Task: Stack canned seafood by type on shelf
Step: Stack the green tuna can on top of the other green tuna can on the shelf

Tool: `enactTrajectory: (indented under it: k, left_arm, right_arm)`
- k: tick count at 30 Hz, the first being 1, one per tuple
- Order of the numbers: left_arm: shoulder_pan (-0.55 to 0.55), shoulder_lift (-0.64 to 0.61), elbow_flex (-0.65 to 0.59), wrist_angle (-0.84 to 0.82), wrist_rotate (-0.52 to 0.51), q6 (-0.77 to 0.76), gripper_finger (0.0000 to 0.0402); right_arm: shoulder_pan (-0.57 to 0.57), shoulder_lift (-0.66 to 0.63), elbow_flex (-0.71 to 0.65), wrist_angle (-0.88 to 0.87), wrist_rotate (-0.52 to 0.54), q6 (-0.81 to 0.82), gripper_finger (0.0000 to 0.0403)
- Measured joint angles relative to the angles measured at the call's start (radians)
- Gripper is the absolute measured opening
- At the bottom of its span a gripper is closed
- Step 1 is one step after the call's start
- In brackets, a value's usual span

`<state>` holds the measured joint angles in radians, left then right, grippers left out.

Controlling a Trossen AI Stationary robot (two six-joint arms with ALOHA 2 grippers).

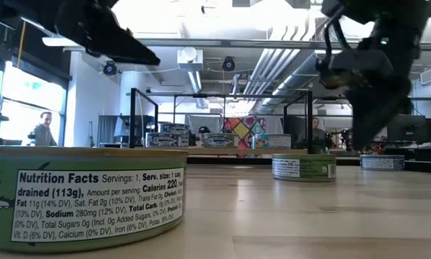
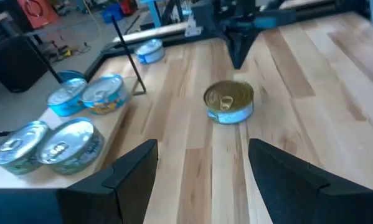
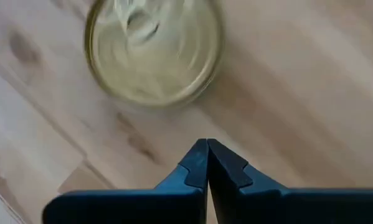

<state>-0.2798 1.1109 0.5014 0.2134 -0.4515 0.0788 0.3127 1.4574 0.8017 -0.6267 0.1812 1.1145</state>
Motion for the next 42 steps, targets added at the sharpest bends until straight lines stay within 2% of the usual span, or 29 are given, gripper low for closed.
enactTrajectory:
  k: [3,6,8,11,13,15,17,19,22,25,28,31,35,39,42]
  left_arm:
    - [0.000,0.075,0.000,0.051,0.006,-0.011,0.0242]
    - [0.001,0.123,0.000,0.117,0.011,-0.046,0.0242]
    - [0.006,0.137,0.000,0.159,0.012,-0.043,0.0242]
    - [0.010,0.136,-0.001,0.183,0.013,-0.030,0.0242]
    - [0.014,0.124,-0.001,0.188,0.028,-0.026,0.0242]
    - [0.024,0.115,0.000,0.191,0.061,-0.033,0.0242]
    - [0.034,0.113,0.000,0.177,0.102,-0.060,0.0242]
    - [0.046,0.114,0.000,0.160,0.129,-0.082,0.0242]
    - [0.046,0.141,0.000,0.131,0.129,-0.051,0.0241]
    - [0.036,0.204,0.000,0.138,0.103,0.000,0.0234]
    - [0.056,0.293,0.000,0.163,0.147,0.002,0.0219]
    - [0.095,0.383,0.004,0.238,0.262,-0.006,0.0195]
    - [0.154,0.494,0.062,0.285,0.392,-0.022,0.0146]
    - [0.195,0.583,0.114,0.277,0.511,-0.018,0.0091]
    - [0.224,0.605,0.128,0.249,0.574,-0.023,0.0056]
  right_arm:
    - [0.024,0.074,0.000,0.086,-0.035,0.002,0.0000]
    - [0.020,0.161,0.000,0.237,-0.020,-0.063,0.0000]
    - [-0.004,0.209,0.000,0.387,-0.001,-0.114,0.0000]
    - [-0.058,0.260,0.002,0.707,0.000,-0.260,0.0000]
    - [-0.087,0.266,0.001,0.887,-0.019,-0.387,0.0000]
    - [-0.110,0.249,0.003,0.987,-0.058,-0.481,0.0000]
    - [-0.129,0.211,0.003,0.983,-0.073,-0.531,0.0000]
    - [-0.138,0.163,0.003,0.893,-0.058,-0.539,0.0000]
    - [-0.136,0.097,0.003,0.647,0.057,-0.482,0.0000]
    - [-0.125,0.069,0.003,0.394,0.214,-0.344,0.0000]
    - [-0.140,0.086,0.002,0.269,0.251,-0.241,0.0000]
    - [-0.155,0.135,0.001,0.301,0.199,-0.258,0.0000]
    - [-0.176,0.210,0.001,0.455,0.117,-0.305,0.0000]
    - [-0.203,0.270,0.001,0.648,0.049,-0.304,0.0000]
    - [-0.216,0.295,0.002,0.821,-0.007,-0.338,0.0000]
